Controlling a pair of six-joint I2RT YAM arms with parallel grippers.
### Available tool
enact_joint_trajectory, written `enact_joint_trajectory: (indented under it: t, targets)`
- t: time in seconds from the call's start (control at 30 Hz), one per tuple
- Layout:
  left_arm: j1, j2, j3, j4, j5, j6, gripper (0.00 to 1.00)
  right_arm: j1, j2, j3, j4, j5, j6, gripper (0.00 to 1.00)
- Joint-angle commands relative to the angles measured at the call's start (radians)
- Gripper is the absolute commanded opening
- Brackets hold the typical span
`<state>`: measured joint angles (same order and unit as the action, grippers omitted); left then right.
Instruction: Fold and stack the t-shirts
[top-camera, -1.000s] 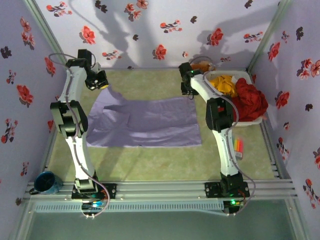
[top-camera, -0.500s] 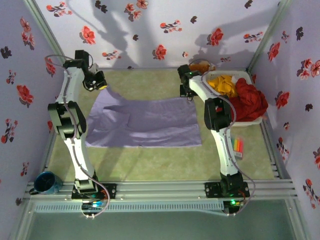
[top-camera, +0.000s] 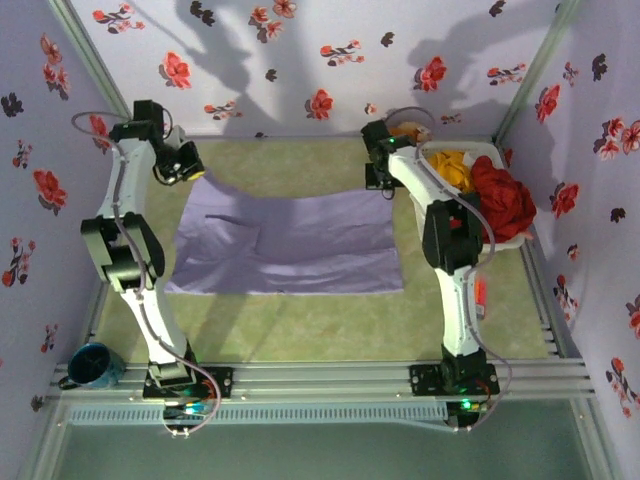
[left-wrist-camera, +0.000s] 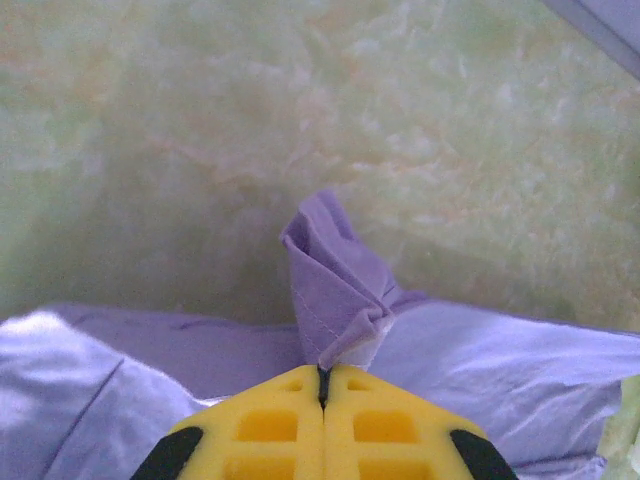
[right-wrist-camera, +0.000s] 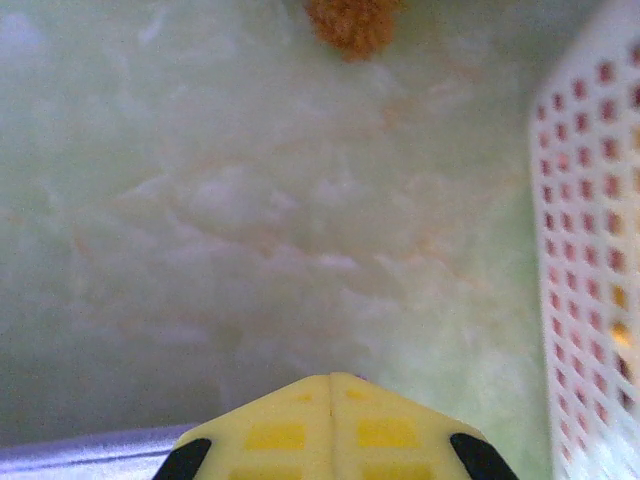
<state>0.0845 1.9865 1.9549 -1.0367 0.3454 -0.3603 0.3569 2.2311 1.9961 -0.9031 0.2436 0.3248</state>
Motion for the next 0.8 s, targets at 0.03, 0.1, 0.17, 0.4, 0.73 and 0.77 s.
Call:
enact_joint_trajectory:
  t: [0.03, 0.1, 0.17, 0.4, 0.73, 0.77]
  targets:
    - [0.021, -0.118, -0.135, 0.045, 0.023, -0.014, 0.00, 0.016, -0.117, -0.152, 0.019, 0.019, 0.033, 0.00]
    - [0.024, -0.156, -0.194, 0.061, 0.029, -0.017, 0.00, 0.022, -0.163, -0.224, 0.037, 0.019, 0.045, 0.00]
    - [0.027, -0.192, -0.256, 0.076, 0.031, -0.017, 0.00, 0.029, -0.202, -0.293, 0.052, 0.018, 0.062, 0.00]
    - [0.061, -0.322, -0.478, 0.148, 0.032, -0.023, 0.00, 0.082, -0.279, -0.478, 0.077, 0.059, 0.109, 0.00]
    - [0.103, -0.445, -0.740, 0.188, 0.030, -0.002, 0.00, 0.164, -0.284, -0.586, 0.054, 0.182, 0.170, 0.00]
    - [0.106, -0.450, -0.756, 0.190, 0.031, -0.001, 0.00, 0.167, -0.294, -0.597, 0.056, 0.208, 0.181, 0.00]
